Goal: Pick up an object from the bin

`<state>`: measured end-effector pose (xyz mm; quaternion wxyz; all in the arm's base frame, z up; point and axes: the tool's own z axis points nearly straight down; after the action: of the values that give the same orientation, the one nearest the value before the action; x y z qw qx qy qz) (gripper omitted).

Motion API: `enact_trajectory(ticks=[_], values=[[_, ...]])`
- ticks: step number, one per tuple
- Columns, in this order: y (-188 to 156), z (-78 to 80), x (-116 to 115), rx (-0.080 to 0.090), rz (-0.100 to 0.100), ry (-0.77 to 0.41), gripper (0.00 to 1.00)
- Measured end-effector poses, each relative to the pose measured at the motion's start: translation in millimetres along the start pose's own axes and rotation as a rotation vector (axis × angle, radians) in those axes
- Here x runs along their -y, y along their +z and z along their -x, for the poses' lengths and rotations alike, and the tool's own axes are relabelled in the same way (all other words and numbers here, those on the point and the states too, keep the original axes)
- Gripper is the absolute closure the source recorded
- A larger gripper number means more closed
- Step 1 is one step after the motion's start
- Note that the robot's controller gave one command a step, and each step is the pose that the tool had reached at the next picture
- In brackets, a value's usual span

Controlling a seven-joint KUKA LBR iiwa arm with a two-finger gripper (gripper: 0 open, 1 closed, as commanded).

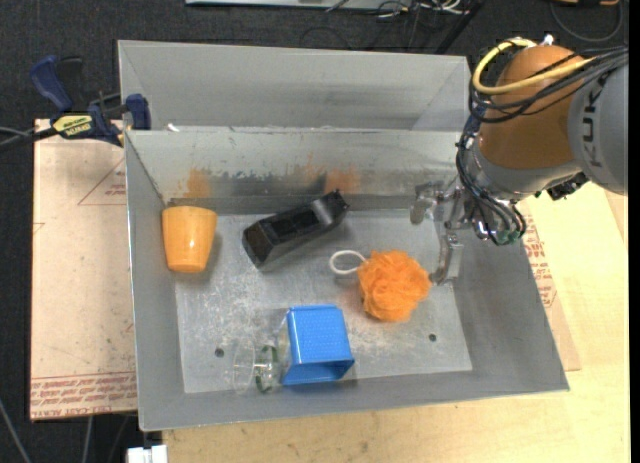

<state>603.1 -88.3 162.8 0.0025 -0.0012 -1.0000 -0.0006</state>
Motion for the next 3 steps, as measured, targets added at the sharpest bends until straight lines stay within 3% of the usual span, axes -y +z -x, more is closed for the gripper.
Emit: enact_trajectory(ticks=[2, 3], values=[[-4, 0.9, -1, 0.008, -0.001, -0.004, 0.0], [15, -9.6, 1, 0.002, 0.001, -0.085, 0.0]])
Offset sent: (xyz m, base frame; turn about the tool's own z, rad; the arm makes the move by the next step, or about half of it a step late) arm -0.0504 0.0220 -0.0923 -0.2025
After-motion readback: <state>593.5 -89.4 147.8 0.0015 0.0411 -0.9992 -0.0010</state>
